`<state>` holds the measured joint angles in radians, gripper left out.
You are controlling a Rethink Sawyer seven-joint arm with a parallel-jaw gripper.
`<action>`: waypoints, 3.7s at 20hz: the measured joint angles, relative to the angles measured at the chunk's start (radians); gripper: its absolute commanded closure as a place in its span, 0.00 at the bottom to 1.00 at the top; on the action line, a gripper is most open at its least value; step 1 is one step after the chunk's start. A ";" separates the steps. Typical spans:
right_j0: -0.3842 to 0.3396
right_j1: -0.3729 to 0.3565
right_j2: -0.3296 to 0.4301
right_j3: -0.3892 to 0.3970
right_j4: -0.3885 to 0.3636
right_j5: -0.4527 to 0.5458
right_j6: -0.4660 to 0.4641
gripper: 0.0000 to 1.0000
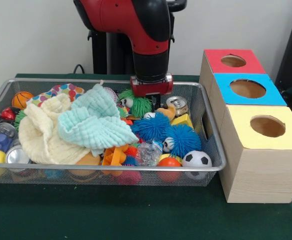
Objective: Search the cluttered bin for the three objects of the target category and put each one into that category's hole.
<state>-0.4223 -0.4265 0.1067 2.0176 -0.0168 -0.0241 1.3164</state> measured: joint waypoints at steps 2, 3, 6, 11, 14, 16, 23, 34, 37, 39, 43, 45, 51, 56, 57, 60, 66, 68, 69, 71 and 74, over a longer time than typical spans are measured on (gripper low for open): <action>0.003 -0.004 -0.003 0.000 0.003 0.009 0.000 1.00; 0.008 -0.008 -0.007 0.000 0.007 0.022 0.000 1.00; 0.019 -0.020 -0.013 0.000 0.014 0.053 0.000 1.00; 0.031 -0.036 -0.022 0.000 0.017 0.093 0.000 1.00; 0.031 -0.047 -0.024 0.000 0.020 0.117 0.000 1.00; 0.031 -0.052 -0.024 0.000 0.022 0.131 0.000 1.00; 0.031 -0.072 -0.024 -0.003 0.027 0.190 0.000 1.00; 0.031 -0.092 -0.024 -0.012 0.046 0.259 0.000 1.00; 0.031 -0.090 -0.025 -0.017 0.053 0.259 0.000 1.00; 0.031 -0.085 -0.025 -0.020 0.058 0.259 0.000 1.00; 0.032 -0.080 -0.027 -0.022 0.063 0.259 0.000 0.00; 0.032 -0.080 -0.028 -0.022 0.064 0.259 0.000 0.00; 0.034 -0.080 -0.028 -0.024 0.064 0.259 0.000 0.00; 0.037 -0.080 -0.029 -0.027 0.064 0.259 0.000 0.00; 0.038 -0.080 -0.029 -0.027 0.064 0.259 0.000 0.00; 0.040 -0.080 -0.031 -0.027 0.064 0.259 0.000 0.00; 0.041 -0.080 -0.031 -0.029 0.064 0.259 0.000 0.00; 0.041 -0.080 -0.031 -0.029 0.068 0.259 0.000 0.00; 0.041 -0.080 -0.031 -0.030 0.068 0.259 0.000 0.00; 0.043 -0.081 -0.031 -0.031 0.075 0.259 0.000 0.00; 0.050 -0.083 -0.033 -0.034 0.089 0.260 0.000 0.00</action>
<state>-0.3727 -0.5098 0.0736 1.9832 0.0717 0.2355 1.3164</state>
